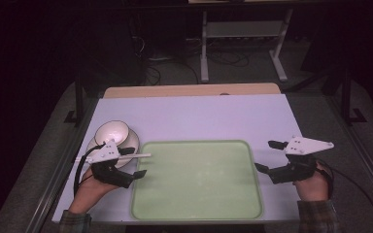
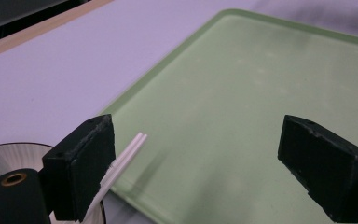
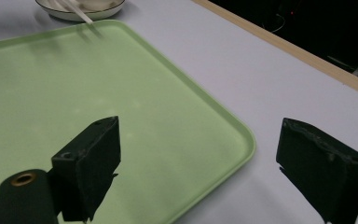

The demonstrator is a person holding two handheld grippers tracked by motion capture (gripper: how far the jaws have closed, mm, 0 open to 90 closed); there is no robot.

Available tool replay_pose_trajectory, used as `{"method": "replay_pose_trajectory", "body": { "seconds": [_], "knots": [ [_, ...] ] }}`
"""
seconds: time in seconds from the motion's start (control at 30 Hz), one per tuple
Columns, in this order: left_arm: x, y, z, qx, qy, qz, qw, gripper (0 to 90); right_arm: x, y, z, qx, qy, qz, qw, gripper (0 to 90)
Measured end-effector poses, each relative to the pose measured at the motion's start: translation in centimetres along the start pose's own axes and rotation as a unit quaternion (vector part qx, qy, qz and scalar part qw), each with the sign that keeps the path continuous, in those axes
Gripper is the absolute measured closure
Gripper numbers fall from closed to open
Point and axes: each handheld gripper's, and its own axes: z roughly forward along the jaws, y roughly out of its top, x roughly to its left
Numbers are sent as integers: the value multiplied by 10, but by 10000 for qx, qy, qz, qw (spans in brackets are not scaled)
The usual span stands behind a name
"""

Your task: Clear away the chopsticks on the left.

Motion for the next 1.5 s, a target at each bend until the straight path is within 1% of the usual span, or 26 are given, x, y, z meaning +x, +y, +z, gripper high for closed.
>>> {"method": "replay_pose_trajectory", "body": {
  "seconds": [0.13,0.17,0.3,0.4,0.53,0.63,0.73,0.83,0.97,1.0,1.03,1.1,1.23,1.37,1.4,1.5],
  "knots": [
    [0,0,0,53,-1,-14,10000,106,1,-3,2,71,4,-23,10000,127],
    [0,0,0,65,-2,-5,10000,121,1,-4,3,99,-13,-14,9999,127],
    [1,-1,-1,113,10,-17,9999,130,2,-9,3,152,-26,1,9999,127],
    [1,-2,-1,141,32,-46,9999,137,2,-13,4,236,-73,11,9997,127],
    [2,-3,-1,175,51,-22,9998,151,1,-17,4,277,-125,76,9995,128],
    [2,-3,-1,202,55,-18,9998,182,2,-22,5,333,-187,110,9992,128],
    [2,-4,0,241,69,-11,9997,215,2,-27,4,373,-186,144,9990,128],
    [1,-4,1,279,86,-14,9996,247,3,-35,2,423,-221,236,9986,128],
    [2,-6,4,370,81,-34,9993,333,4,-42,1,470,-248,296,9981,128],
    [2,-6,4,386,79,-49,9992,361,4,-47,0,525,-265,344,9977,128],
    [2,-7,5,416,107,-55,9991,380,4,-49,-1,541,-282,357,9975,128],
    [2,-8,7,460,92,-64,9989,422,4,-54,-3,573,-316,385,9971,128],
    [3,-10,9,591,152,-84,9981,527,5,-62,-6,624,-362,450,9964,128],
    [7,-13,9,676,227,-141,9974,681,5,-67,-7,665,-373,492,9959,129],
    [7,-14,9,711,256,-152,9970,730,5,-67,-7,663,-378,500,9958,129],
    [10,-17,10,846,325,-175,9957,836,4,-68,-6,674,-394,513,9956,129]
  ]
}}
